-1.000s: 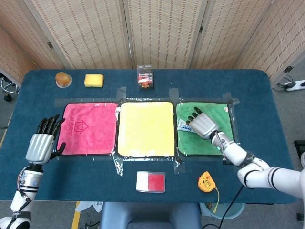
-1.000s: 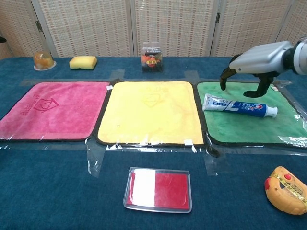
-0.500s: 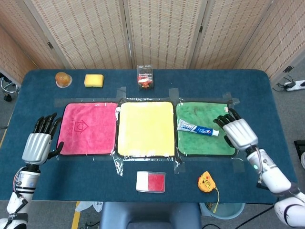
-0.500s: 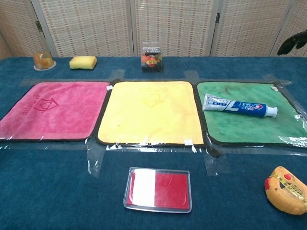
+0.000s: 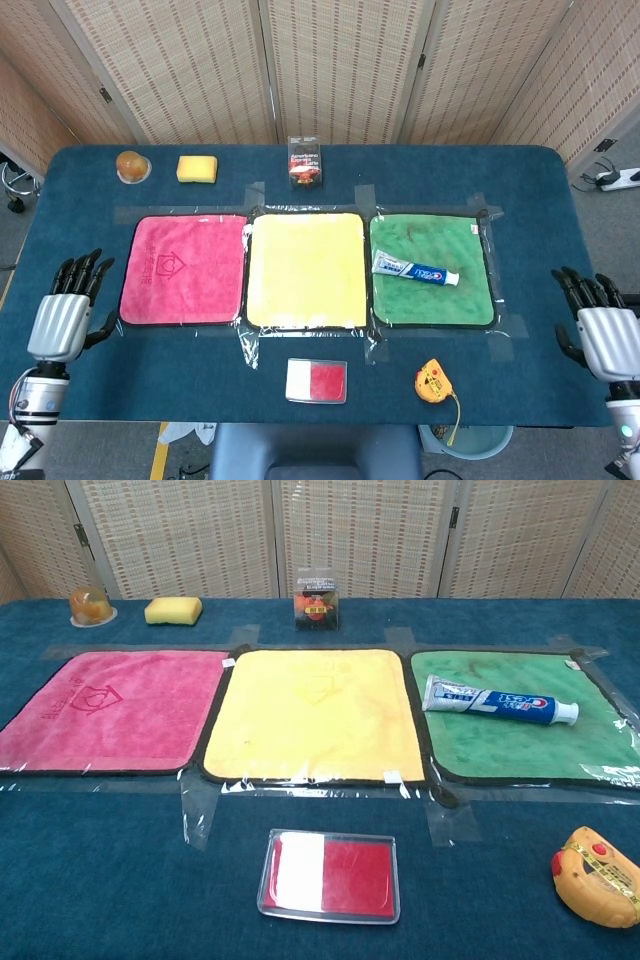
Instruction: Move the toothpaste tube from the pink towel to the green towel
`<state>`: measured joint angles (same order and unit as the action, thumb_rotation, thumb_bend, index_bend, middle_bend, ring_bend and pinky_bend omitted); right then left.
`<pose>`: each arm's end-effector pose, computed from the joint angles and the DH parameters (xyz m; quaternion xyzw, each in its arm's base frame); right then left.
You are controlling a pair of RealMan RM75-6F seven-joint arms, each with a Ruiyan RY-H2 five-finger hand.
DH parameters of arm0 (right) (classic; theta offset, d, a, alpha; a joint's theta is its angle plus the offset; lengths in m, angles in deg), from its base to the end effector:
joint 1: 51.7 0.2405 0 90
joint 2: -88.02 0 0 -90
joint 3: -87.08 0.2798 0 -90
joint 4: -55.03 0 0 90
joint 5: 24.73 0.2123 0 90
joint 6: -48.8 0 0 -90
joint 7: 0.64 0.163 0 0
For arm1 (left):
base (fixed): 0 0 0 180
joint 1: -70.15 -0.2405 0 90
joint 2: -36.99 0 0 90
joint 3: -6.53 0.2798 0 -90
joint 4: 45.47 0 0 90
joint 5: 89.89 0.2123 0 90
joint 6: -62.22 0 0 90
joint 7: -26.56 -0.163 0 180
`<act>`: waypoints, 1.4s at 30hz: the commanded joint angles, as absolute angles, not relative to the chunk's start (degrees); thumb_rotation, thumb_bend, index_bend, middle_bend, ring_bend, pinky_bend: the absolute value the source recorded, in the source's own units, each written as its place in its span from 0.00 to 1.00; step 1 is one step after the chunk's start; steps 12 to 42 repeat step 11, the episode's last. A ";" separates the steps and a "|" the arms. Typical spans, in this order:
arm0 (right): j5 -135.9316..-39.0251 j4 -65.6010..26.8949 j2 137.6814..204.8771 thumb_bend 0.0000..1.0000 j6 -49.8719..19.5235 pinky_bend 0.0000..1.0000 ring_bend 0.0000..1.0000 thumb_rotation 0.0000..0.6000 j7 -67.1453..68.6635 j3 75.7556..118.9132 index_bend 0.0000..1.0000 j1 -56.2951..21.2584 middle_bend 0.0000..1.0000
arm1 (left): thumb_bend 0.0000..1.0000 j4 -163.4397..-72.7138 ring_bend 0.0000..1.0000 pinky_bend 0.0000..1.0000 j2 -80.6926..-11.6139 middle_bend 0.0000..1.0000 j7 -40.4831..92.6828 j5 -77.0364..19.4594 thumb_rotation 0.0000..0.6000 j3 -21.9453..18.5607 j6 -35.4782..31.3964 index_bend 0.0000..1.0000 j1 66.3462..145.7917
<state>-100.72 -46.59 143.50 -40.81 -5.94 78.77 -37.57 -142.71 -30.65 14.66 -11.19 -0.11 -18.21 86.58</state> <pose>-0.3201 -0.2096 0.2009 0.6070 -0.3810 0.3327 0.6130 -0.2778 0.2743 0.1424 -0.6177 -0.3482 -0.4051 0.5772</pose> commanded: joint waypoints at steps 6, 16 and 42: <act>-104.32 -42.84 147.19 0.49 -45.53 0.08 0.13 1.00 -1.42 79.27 0.07 -44.63 0.10 | 0.43 -144.42 0.02 0.01 -31.03 0.05 13.94 -9.35 1.00 1.58 -21.57 0.13 83.82; -106.28 -41.60 148.00 0.49 -45.98 0.08 0.13 1.00 -0.52 80.33 0.07 -46.17 0.10 | 0.43 -145.22 0.02 0.01 -31.20 0.05 13.17 -8.12 1.00 2.80 -22.50 0.13 82.55; -106.28 -41.60 148.00 0.49 -45.98 0.08 0.13 1.00 -0.52 80.33 0.07 -46.17 0.10 | 0.43 -145.22 0.02 0.01 -31.20 0.05 13.17 -8.12 1.00 2.80 -22.50 0.13 82.55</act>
